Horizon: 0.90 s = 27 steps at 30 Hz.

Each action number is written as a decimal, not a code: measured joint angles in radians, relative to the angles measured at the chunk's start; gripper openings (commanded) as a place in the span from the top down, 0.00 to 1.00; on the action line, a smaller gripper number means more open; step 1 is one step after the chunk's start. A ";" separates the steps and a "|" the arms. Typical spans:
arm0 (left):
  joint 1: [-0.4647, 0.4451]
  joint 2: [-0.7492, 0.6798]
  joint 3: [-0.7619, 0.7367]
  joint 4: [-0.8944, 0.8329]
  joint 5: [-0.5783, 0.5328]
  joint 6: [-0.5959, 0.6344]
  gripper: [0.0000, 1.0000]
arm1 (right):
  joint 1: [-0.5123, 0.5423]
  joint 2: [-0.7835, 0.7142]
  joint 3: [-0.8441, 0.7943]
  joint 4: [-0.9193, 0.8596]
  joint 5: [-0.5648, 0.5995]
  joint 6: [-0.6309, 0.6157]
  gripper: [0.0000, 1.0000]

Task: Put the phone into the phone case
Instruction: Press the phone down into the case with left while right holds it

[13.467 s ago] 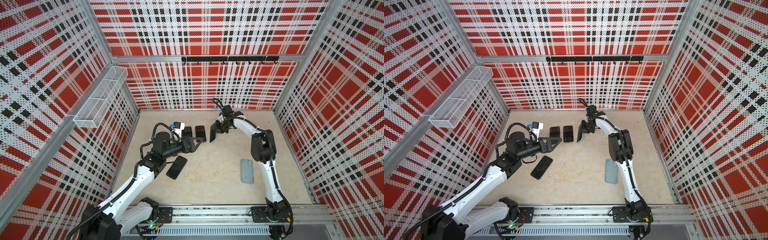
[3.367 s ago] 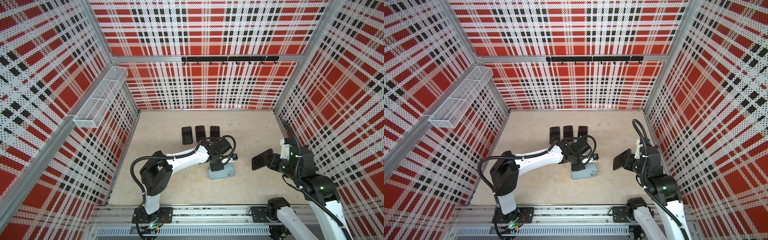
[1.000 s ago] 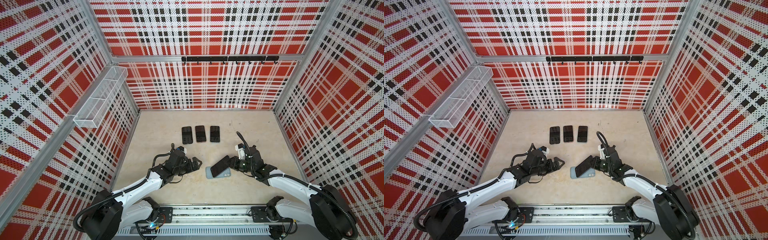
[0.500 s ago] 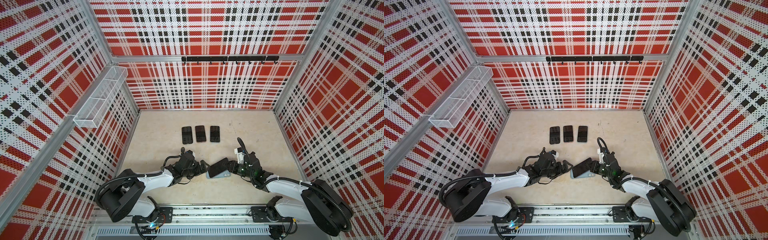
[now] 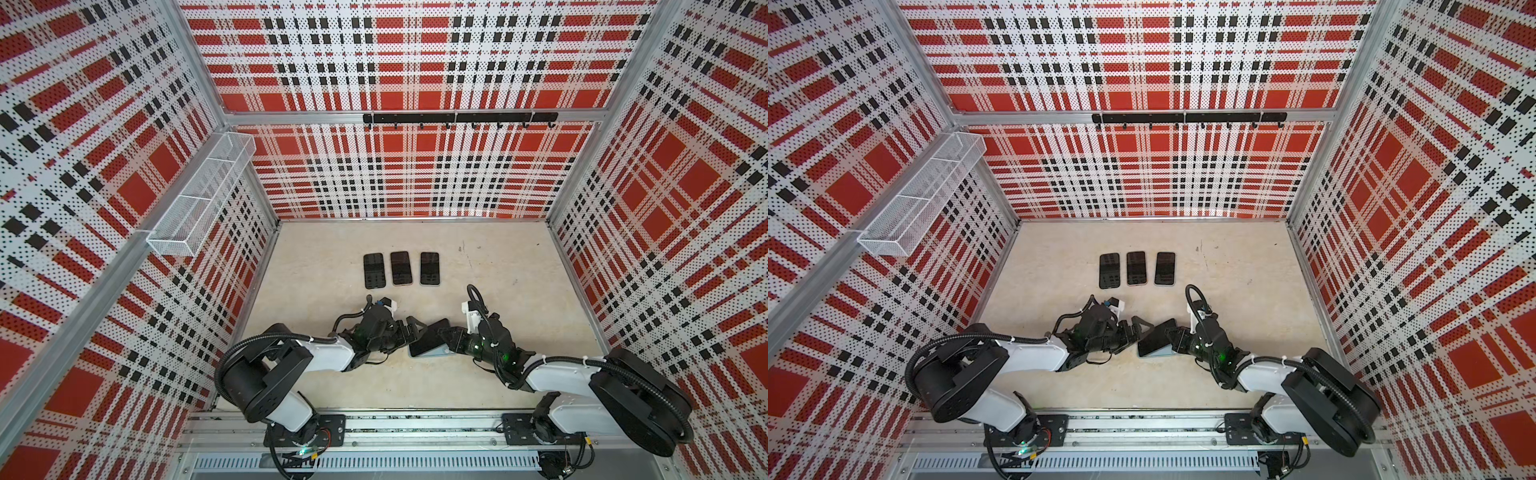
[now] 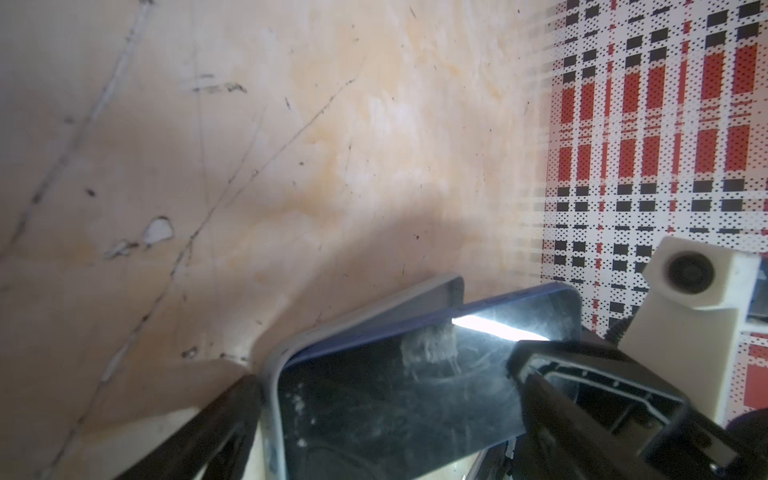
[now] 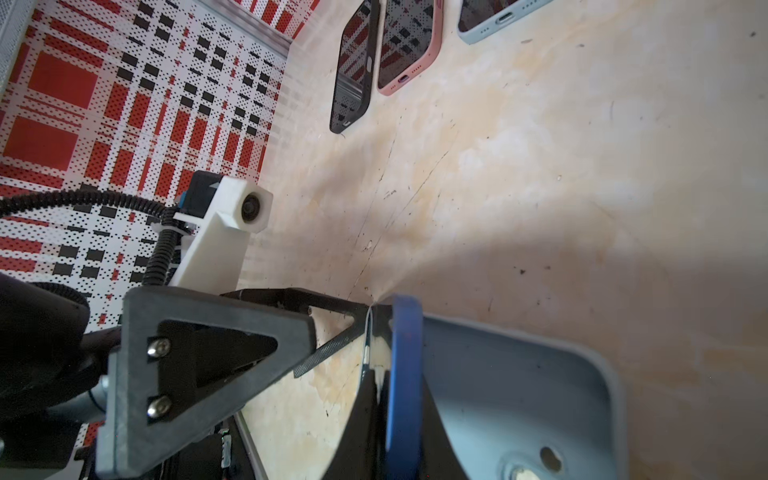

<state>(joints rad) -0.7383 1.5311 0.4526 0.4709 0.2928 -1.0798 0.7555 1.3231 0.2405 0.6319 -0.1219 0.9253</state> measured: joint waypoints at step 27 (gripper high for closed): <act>0.004 -0.089 -0.083 0.004 -0.013 -0.004 0.00 | 0.103 -0.338 0.064 -0.592 0.248 -0.130 0.48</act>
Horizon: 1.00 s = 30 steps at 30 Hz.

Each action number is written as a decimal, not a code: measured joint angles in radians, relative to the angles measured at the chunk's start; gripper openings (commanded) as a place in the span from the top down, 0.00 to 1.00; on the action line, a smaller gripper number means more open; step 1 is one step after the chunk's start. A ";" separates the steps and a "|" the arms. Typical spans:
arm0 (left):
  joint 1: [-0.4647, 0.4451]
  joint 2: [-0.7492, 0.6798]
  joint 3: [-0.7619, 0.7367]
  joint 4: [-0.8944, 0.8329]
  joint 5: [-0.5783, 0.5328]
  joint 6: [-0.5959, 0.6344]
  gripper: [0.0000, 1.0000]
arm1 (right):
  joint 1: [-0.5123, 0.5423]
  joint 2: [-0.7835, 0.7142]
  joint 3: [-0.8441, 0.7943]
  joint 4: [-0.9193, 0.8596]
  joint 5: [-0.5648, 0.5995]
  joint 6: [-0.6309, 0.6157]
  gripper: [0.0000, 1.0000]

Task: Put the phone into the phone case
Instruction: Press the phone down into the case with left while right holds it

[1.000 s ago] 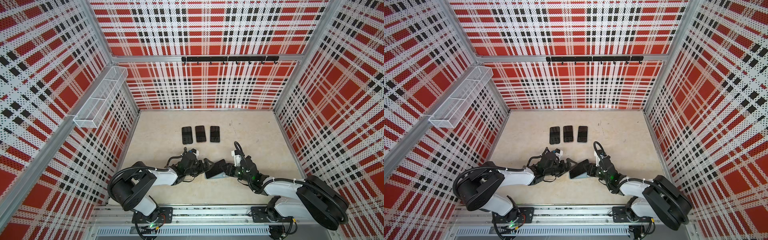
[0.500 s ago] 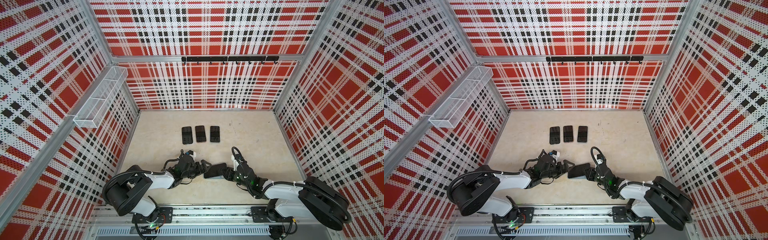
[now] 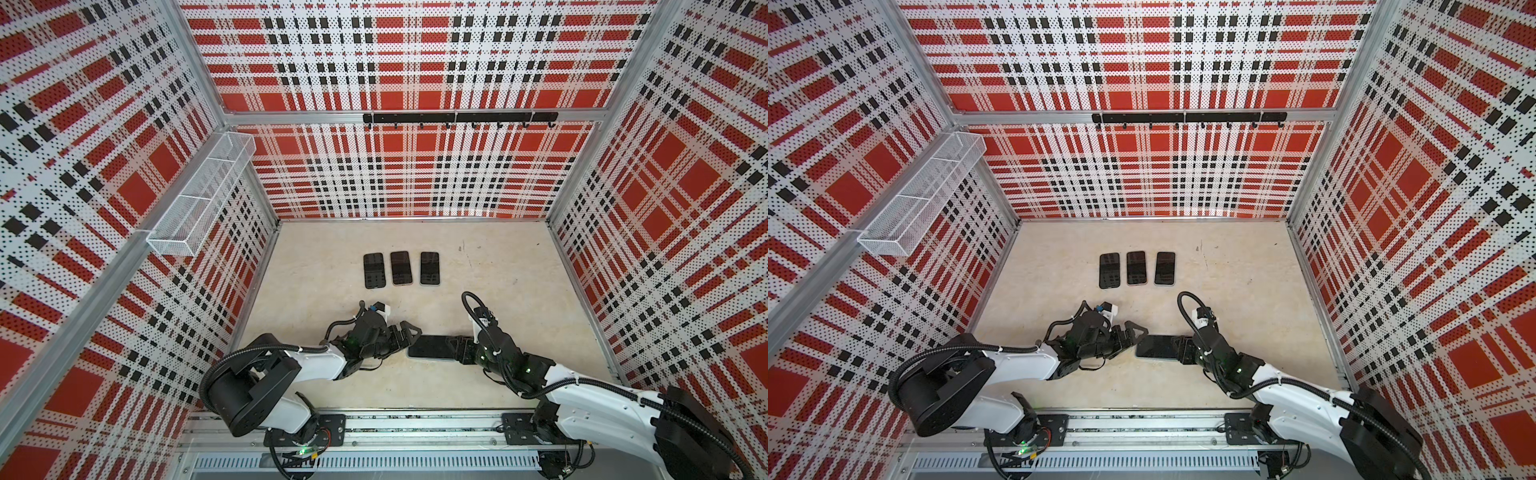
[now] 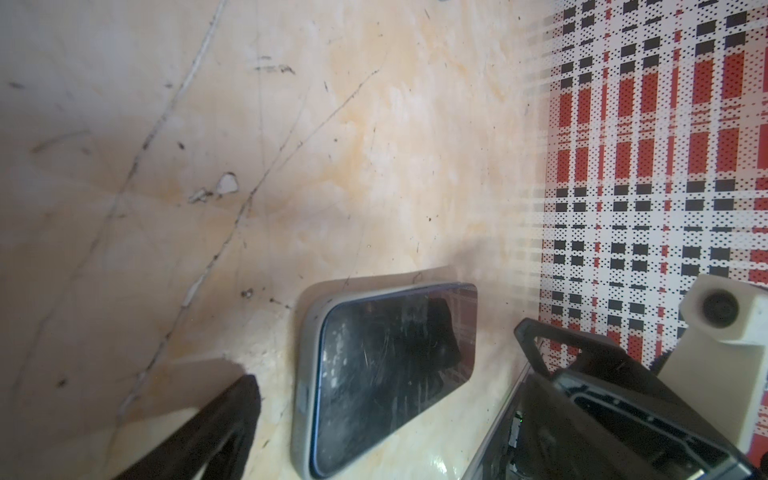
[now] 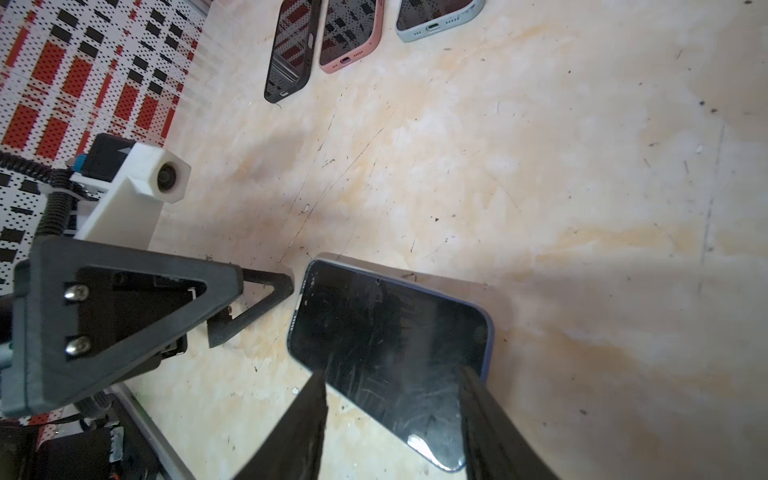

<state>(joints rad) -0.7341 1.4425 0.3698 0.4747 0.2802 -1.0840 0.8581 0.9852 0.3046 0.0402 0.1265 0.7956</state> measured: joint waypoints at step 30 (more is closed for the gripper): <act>0.022 0.067 0.033 -0.033 0.145 0.068 0.27 | -0.028 0.276 0.082 -0.013 0.035 0.021 0.97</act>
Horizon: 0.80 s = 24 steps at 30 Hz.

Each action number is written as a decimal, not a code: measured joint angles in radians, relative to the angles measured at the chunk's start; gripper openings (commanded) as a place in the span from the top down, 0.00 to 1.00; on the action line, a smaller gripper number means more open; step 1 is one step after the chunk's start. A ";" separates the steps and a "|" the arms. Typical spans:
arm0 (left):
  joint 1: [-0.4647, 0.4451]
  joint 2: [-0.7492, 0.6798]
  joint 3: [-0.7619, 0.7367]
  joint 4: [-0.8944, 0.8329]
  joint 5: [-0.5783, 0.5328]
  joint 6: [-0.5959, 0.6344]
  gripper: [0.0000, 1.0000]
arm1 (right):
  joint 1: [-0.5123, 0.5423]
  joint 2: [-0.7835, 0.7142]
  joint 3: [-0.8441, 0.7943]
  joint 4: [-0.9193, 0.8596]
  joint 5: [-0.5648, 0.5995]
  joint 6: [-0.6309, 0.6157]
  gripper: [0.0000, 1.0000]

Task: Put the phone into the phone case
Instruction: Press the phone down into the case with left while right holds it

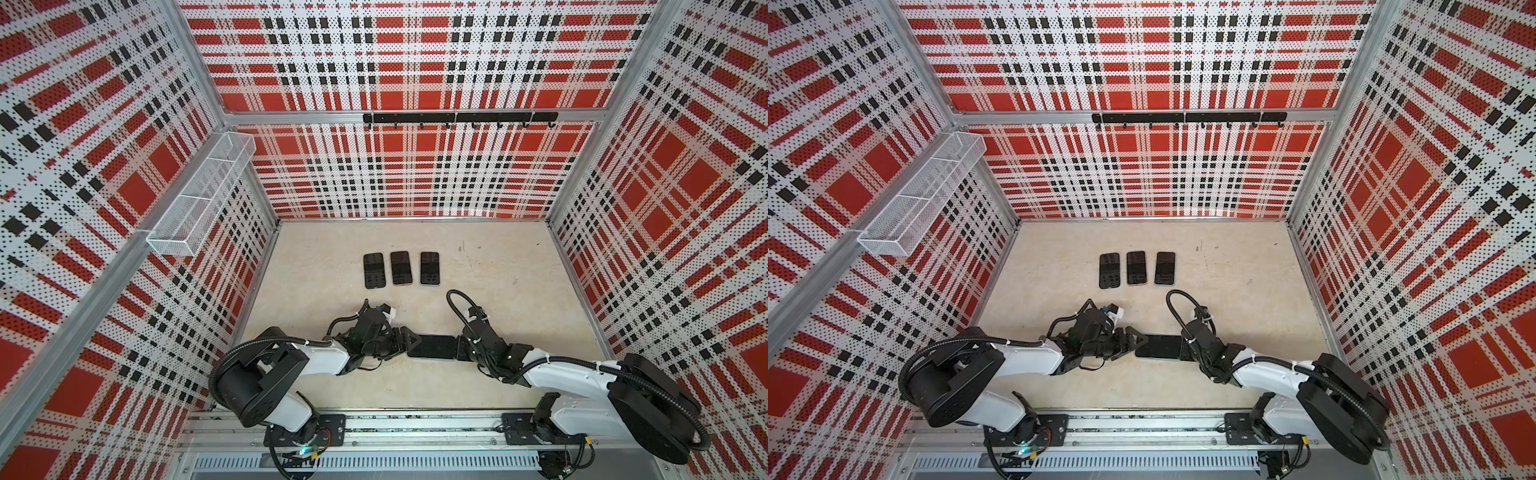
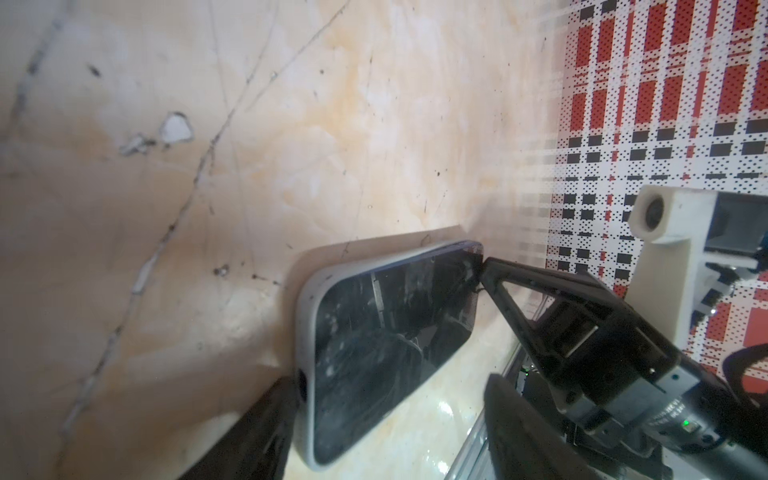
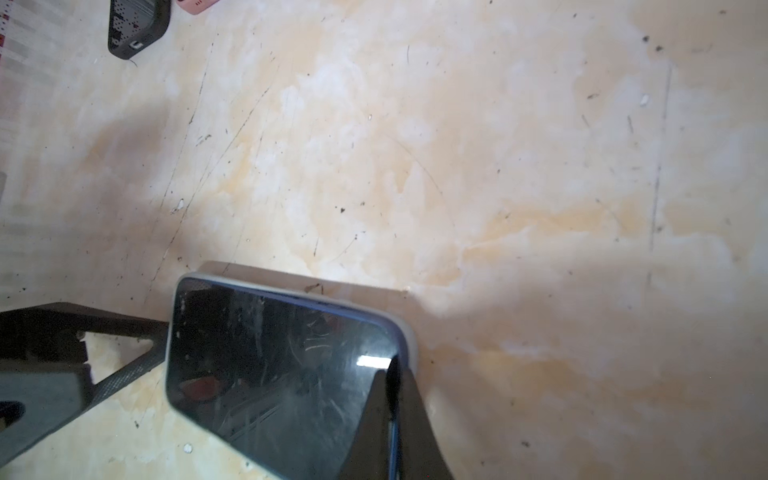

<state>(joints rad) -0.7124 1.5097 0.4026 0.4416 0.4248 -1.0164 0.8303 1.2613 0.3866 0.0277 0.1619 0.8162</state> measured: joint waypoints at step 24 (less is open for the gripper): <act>-0.012 -0.119 0.129 -0.351 -0.072 0.134 0.28 | -0.196 -0.150 -0.025 -0.070 -0.430 -0.016 0.43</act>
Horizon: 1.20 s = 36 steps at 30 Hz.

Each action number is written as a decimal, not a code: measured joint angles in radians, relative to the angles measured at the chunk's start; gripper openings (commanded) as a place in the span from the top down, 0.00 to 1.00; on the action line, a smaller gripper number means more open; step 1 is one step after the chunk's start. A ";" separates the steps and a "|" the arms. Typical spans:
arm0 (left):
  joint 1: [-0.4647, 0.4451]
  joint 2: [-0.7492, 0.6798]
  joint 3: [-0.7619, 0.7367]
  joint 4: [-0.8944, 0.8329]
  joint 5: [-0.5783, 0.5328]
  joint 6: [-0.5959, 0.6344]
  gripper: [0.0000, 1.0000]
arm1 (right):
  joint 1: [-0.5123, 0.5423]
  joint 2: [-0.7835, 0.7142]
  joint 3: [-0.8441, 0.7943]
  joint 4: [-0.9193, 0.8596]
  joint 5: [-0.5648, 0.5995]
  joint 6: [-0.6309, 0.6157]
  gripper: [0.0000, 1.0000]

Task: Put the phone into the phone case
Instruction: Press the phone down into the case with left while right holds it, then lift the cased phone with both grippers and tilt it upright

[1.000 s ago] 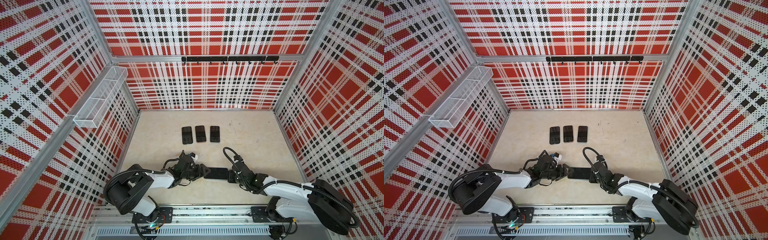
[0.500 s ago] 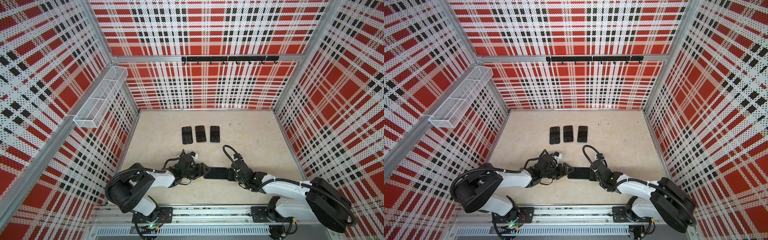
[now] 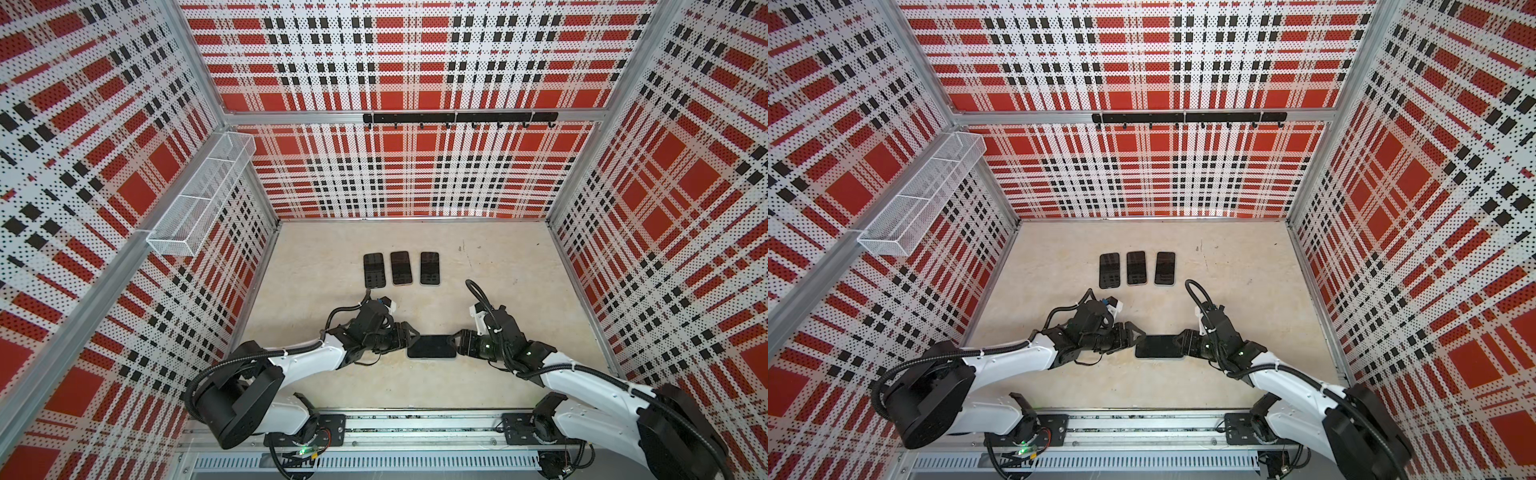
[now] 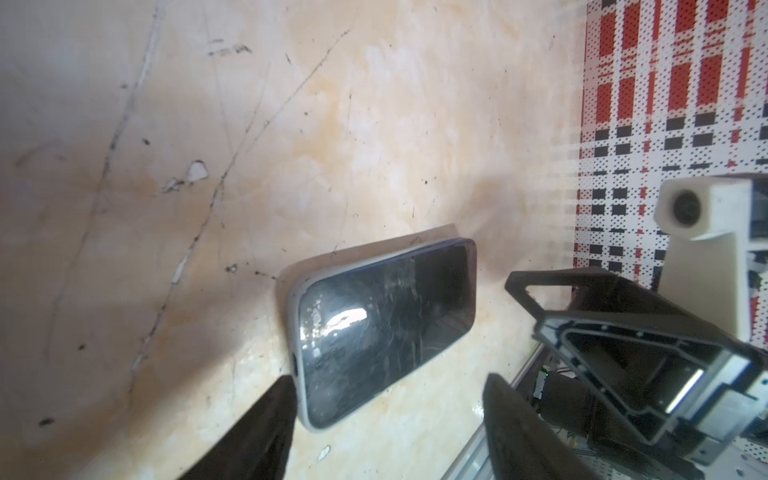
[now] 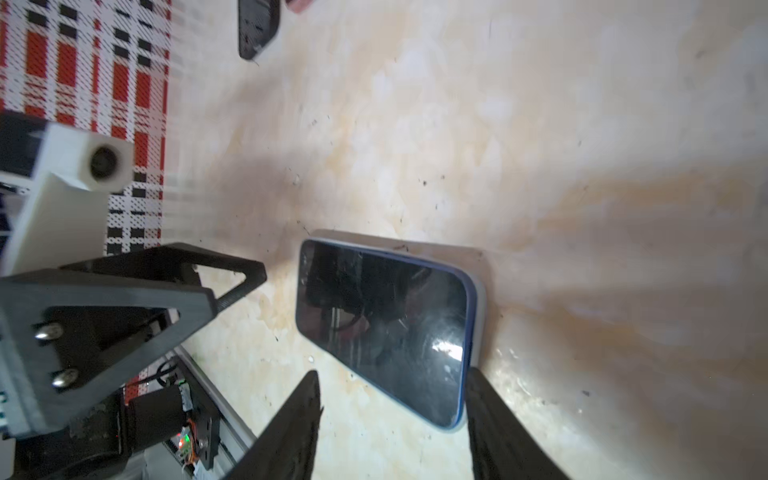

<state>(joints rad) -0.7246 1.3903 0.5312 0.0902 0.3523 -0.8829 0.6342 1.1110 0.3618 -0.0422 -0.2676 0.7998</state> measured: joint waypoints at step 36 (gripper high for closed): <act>-0.013 0.120 -0.017 0.054 0.020 0.006 0.59 | -0.041 0.077 -0.167 0.586 -0.214 0.097 0.77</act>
<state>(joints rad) -0.7372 1.5101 0.5144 0.1444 0.3721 -0.8772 0.5930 1.1881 0.1944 0.5434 -0.4816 0.8970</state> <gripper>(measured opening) 0.416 0.273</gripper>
